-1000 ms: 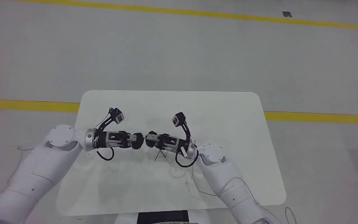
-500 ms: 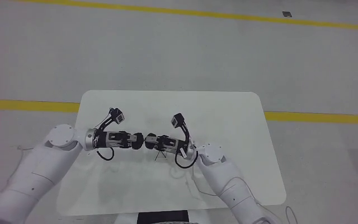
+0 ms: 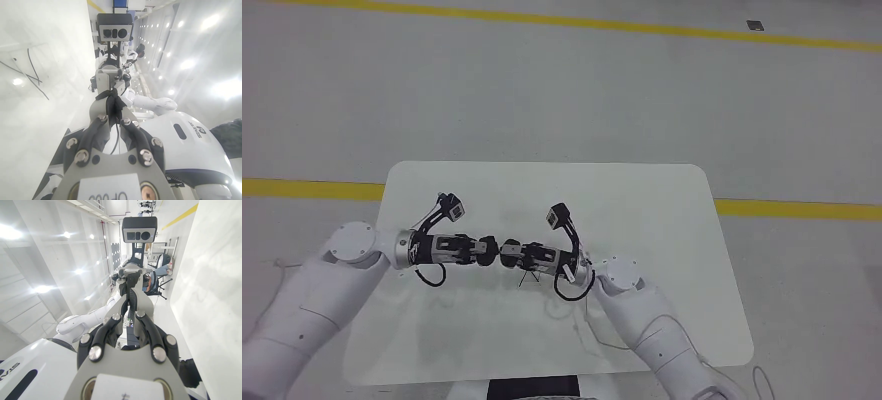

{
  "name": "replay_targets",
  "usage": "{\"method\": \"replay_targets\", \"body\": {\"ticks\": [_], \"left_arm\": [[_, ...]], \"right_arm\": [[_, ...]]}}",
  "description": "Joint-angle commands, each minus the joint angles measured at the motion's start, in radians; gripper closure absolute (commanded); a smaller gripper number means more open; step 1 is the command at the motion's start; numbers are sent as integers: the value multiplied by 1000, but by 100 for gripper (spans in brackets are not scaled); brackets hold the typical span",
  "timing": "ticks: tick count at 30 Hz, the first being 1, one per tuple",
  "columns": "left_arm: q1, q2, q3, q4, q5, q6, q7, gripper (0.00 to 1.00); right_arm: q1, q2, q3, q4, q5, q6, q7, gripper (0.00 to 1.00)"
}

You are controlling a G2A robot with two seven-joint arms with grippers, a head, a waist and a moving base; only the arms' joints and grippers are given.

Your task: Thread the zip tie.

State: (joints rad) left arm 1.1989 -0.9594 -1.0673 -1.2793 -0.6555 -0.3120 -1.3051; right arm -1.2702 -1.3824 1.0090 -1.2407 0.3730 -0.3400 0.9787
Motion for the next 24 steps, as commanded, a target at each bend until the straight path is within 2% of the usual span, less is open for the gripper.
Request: {"method": "replay_targets", "body": {"ticks": [1, 2, 3, 4, 10, 18, 20, 22, 24], "left_arm": [[-1, 0, 1, 1, -1, -1, 2, 100], [-2, 0, 2, 3, -1, -2, 3, 100], [-3, 0, 2, 4, 0, -3, 4, 100], [-4, 1, 1, 6, 0, -4, 5, 100], [-6, 4, -8, 10, -2, -9, 5, 100], [2, 11, -22, -4, 3, -20, 9, 100], [8, 12, -24, -11, -8, -21, 9, 100], [11, 14, -21, -34, 18, -25, 13, 100], [11, 14, -21, -34, 18, -25, 13, 100]], "right_arm": [[1, 1, -1, 2, 3, 0, -2, 100], [1, 1, 0, 3, 7, 0, -4, 73], [1, 2, 1, 4, 12, 0, -8, 52], [0, 2, 3, 6, 16, 0, -14, 0], [-6, 9, 22, 13, 30, 0, -25, 0], [-35, 20, 53, 5, 21, 0, -59, 0], [-47, 20, 56, 10, 29, 0, -73, 0], [-52, 20, 54, 11, 25, 0, -75, 0], [-53, 20, 53, 13, 25, 0, -76, 0]]}}
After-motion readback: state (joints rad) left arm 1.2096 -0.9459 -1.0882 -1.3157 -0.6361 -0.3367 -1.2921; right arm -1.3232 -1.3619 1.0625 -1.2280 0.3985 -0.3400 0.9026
